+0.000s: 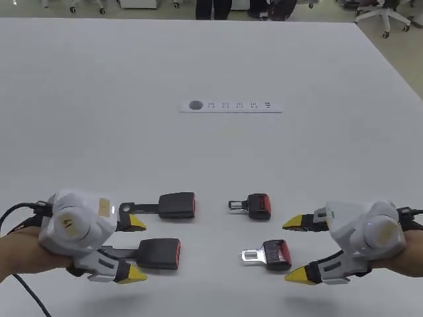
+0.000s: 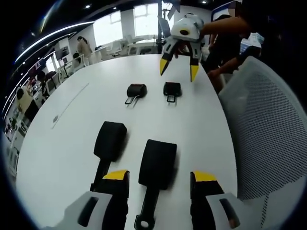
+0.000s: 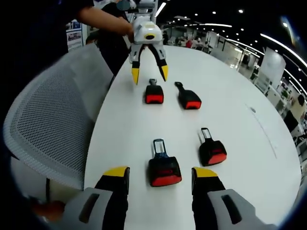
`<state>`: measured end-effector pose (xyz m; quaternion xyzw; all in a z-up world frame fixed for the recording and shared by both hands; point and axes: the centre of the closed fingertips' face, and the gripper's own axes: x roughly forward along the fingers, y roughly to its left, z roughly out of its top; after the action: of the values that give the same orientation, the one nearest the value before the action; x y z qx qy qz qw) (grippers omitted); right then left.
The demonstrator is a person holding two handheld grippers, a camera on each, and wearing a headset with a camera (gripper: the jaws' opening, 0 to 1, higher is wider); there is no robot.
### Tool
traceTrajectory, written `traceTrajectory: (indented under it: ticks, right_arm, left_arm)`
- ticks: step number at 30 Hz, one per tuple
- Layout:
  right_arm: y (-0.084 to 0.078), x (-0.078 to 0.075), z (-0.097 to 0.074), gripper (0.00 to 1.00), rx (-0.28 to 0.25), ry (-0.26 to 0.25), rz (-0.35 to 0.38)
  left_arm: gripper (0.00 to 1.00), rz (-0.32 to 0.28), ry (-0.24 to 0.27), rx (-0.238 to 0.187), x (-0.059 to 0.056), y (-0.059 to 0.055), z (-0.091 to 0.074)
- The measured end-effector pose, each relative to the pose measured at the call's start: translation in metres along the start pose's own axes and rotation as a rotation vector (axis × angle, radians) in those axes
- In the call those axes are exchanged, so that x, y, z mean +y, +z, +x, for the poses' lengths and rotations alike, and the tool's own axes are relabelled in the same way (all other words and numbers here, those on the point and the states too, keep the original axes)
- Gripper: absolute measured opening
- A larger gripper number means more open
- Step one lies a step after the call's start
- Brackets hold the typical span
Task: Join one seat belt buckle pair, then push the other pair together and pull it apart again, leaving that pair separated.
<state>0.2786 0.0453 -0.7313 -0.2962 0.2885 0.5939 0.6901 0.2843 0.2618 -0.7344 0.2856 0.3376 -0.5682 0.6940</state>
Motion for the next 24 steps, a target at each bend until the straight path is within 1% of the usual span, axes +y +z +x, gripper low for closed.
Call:
traceTrajectory:
  ticks: [3, 5, 9, 11, 15, 18, 20, 22, 24]
  right_arm:
    - [-0.002, -0.001, 0.003, 0.48, 0.007, 0.014, -0.004]
    - [-0.005, -0.002, 0.007, 0.45, 0.02, 0.025, -0.009]
    - [-0.011, -0.003, 0.013, 0.41, 0.043, 0.037, -0.014]
    - [-0.013, -0.004, 0.016, 0.4, 0.048, 0.048, -0.015]
    - [-0.015, -0.005, 0.022, 0.36, 0.058, 0.058, -0.009]
    - [-0.018, -0.005, 0.025, 0.32, 0.07, 0.06, -0.015]
    - [-0.018, -0.005, 0.026, 0.31, 0.073, 0.057, -0.018]
    - [-0.017, -0.005, 0.026, 0.31, 0.073, 0.06, -0.016]
    - [-0.018, -0.005, 0.026, 0.31, 0.072, 0.061, -0.016]
  left_arm:
    - [0.5, 0.008, -0.015, 0.014, 0.002, -0.001, 0.002]
    - [0.47, 0.021, -0.029, 0.032, 0.002, 0.0, 0.004]
    - [0.45, 0.032, -0.047, 0.053, 0.002, -0.005, 0.01]
    - [0.43, 0.04, -0.051, 0.064, 0.004, -0.006, 0.012]
    - [0.41, 0.049, -0.061, 0.079, 0.005, -0.011, 0.018]
    - [0.37, 0.056, -0.069, 0.09, 0.006, -0.013, 0.019]
    - [0.34, 0.063, -0.073, 0.097, 0.005, -0.014, 0.02]
    - [0.32, 0.07, -0.064, 0.1, 0.008, -0.016, 0.021]
    - [0.32, 0.068, -0.069, 0.101, 0.007, -0.017, 0.021]
